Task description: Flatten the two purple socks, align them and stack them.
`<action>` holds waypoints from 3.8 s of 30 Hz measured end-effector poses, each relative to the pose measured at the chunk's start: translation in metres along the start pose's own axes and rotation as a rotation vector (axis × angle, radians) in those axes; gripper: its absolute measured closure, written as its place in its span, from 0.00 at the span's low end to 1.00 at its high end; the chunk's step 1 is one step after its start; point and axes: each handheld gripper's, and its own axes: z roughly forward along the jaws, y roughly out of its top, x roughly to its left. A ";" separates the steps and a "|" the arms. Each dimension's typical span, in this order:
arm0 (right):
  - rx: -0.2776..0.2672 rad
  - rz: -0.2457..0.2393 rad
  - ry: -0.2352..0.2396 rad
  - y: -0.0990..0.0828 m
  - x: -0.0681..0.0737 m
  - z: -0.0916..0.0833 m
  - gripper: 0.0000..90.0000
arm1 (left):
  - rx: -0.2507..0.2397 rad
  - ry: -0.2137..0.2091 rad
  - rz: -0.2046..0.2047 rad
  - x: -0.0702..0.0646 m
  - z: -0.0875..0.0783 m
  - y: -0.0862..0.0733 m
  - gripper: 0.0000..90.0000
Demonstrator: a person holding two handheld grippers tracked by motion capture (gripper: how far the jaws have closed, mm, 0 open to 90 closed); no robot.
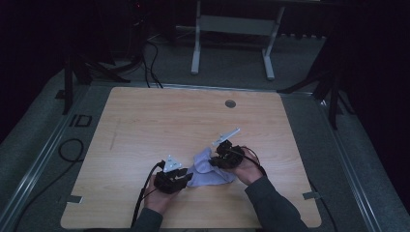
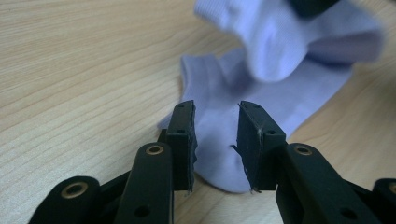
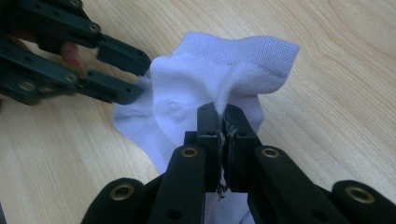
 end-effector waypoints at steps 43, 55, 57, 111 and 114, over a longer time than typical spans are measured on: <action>0.066 0.056 -0.129 -0.030 -0.020 -0.009 0.82 | -0.005 -0.060 -0.060 0.004 -0.005 0.030 0.99; 0.131 0.118 -0.125 -0.042 -0.033 0.004 1.00 | 0.002 -0.077 -0.071 0.003 -0.011 0.027 0.99; 0.129 0.117 -0.129 -0.042 -0.032 0.004 1.00 | 0.005 -0.078 -0.074 0.003 -0.012 0.026 0.99; 0.022 0.127 -0.195 -0.039 -0.036 -0.013 0.67 | 0.067 0.064 0.029 0.001 -0.021 0.007 0.55; 0.009 0.140 -0.197 -0.040 -0.037 -0.014 0.66 | 0.058 0.088 0.049 0.002 -0.022 0.010 0.54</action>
